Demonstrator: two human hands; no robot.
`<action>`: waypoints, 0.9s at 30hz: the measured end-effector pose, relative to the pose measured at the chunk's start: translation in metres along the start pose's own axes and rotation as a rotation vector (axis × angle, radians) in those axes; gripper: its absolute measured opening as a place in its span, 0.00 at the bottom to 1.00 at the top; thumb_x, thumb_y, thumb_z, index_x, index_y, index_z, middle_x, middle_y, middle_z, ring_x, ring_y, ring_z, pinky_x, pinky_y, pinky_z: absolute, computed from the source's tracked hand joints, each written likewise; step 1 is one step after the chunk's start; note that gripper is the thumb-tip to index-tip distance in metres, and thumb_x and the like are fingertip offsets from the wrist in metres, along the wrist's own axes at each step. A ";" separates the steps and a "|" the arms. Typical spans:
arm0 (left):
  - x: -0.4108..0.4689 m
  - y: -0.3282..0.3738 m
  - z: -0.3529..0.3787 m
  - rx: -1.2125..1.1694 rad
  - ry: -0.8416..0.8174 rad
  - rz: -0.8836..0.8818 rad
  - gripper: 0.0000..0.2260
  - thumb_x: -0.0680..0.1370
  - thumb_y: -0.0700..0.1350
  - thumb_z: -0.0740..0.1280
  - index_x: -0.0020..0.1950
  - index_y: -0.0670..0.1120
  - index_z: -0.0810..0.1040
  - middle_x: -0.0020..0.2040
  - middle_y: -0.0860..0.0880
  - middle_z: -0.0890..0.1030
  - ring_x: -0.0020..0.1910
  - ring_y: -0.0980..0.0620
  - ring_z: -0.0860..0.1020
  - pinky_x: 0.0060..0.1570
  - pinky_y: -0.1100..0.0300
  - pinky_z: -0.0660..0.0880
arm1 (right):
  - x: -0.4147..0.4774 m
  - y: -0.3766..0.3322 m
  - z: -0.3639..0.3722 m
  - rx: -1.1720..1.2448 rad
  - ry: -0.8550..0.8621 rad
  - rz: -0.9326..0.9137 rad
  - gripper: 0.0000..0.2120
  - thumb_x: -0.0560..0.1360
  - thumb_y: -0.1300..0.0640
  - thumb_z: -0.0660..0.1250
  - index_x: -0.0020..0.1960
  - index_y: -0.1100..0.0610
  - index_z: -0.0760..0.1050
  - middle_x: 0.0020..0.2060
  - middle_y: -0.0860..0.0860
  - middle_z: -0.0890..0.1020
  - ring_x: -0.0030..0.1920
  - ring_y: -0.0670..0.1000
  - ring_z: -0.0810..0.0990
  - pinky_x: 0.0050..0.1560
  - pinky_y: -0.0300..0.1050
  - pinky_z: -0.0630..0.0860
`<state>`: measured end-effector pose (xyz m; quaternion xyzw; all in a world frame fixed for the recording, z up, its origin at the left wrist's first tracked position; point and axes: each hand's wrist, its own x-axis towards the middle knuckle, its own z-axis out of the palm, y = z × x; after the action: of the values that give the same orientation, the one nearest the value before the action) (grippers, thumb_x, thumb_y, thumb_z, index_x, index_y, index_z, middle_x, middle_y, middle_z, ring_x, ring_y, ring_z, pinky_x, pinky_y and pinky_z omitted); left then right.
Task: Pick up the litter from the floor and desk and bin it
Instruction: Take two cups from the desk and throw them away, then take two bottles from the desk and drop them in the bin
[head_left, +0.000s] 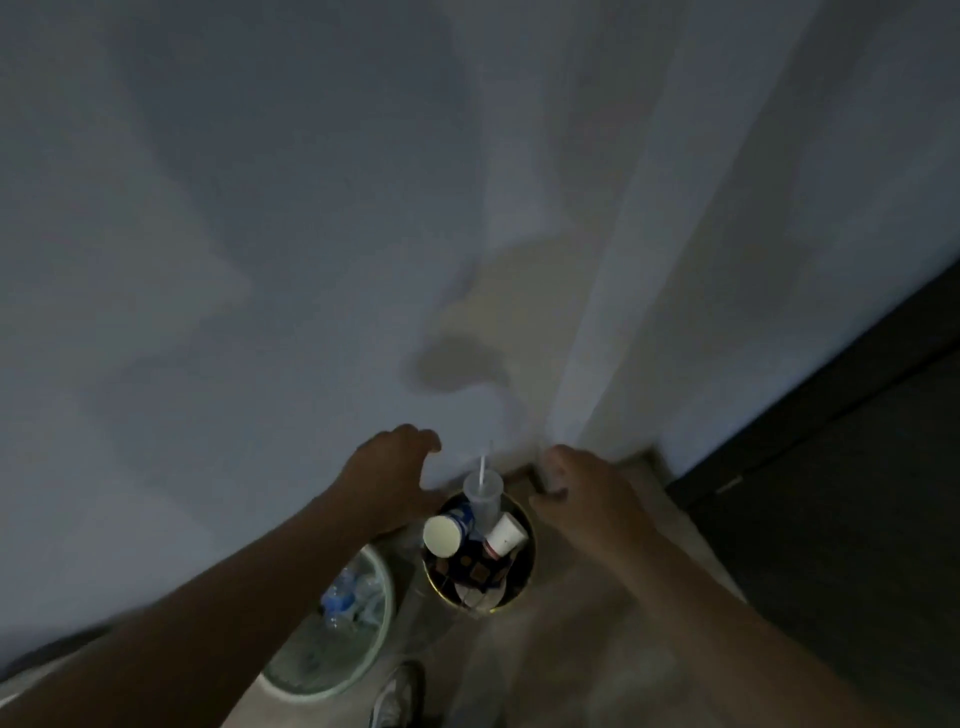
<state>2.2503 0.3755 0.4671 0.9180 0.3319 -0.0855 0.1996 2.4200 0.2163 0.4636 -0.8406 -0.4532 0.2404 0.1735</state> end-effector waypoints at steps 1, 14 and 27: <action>-0.014 0.006 -0.025 0.001 0.051 0.002 0.27 0.72 0.56 0.70 0.69 0.50 0.69 0.64 0.50 0.73 0.62 0.51 0.73 0.61 0.60 0.68 | -0.003 -0.016 -0.024 -0.013 0.020 -0.050 0.15 0.74 0.51 0.68 0.59 0.51 0.71 0.52 0.49 0.75 0.55 0.51 0.76 0.47 0.40 0.68; -0.277 0.018 -0.276 0.148 0.593 -0.164 0.24 0.73 0.59 0.70 0.66 0.53 0.71 0.60 0.55 0.76 0.56 0.55 0.75 0.54 0.64 0.71 | -0.116 -0.280 -0.209 -0.142 0.265 -0.767 0.23 0.72 0.48 0.70 0.65 0.49 0.71 0.59 0.46 0.76 0.58 0.47 0.75 0.56 0.39 0.69; -0.657 -0.076 -0.306 0.281 0.871 -0.636 0.24 0.73 0.57 0.69 0.67 0.53 0.71 0.62 0.55 0.75 0.57 0.55 0.76 0.57 0.63 0.72 | -0.322 -0.566 -0.094 -0.046 0.121 -1.371 0.22 0.73 0.45 0.68 0.66 0.45 0.69 0.59 0.40 0.73 0.58 0.39 0.71 0.56 0.34 0.67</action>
<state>1.7067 0.1805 0.9112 0.7410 0.6298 0.2022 -0.1158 1.9361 0.2365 0.9096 -0.3794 -0.8772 0.0193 0.2937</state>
